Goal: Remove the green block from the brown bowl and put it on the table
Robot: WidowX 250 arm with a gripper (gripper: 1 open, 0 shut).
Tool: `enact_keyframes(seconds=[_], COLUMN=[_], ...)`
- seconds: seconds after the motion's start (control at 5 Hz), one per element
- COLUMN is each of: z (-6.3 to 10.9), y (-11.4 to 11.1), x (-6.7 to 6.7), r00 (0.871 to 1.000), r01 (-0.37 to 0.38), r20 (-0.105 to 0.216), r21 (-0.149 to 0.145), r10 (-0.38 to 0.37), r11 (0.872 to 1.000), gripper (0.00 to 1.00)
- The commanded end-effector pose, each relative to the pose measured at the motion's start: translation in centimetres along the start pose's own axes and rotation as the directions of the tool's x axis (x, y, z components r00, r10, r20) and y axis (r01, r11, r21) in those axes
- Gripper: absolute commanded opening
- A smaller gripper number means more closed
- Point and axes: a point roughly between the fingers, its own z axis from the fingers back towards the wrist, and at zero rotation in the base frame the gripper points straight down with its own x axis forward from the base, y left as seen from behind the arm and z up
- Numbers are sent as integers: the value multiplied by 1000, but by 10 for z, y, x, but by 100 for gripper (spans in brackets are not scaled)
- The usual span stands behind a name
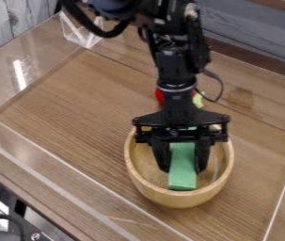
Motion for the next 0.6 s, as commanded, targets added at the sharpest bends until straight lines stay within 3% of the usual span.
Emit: enact_keyframes(seconds=[0.0,0.4], z=[17,-4], y=[-16,-15], x=[3,-7], r00=[999,993], r01=[-8,118], r20=[52,19], r21=[-41,-10], r10=[11,-118], r11=[999,993], gripper=[0,0])
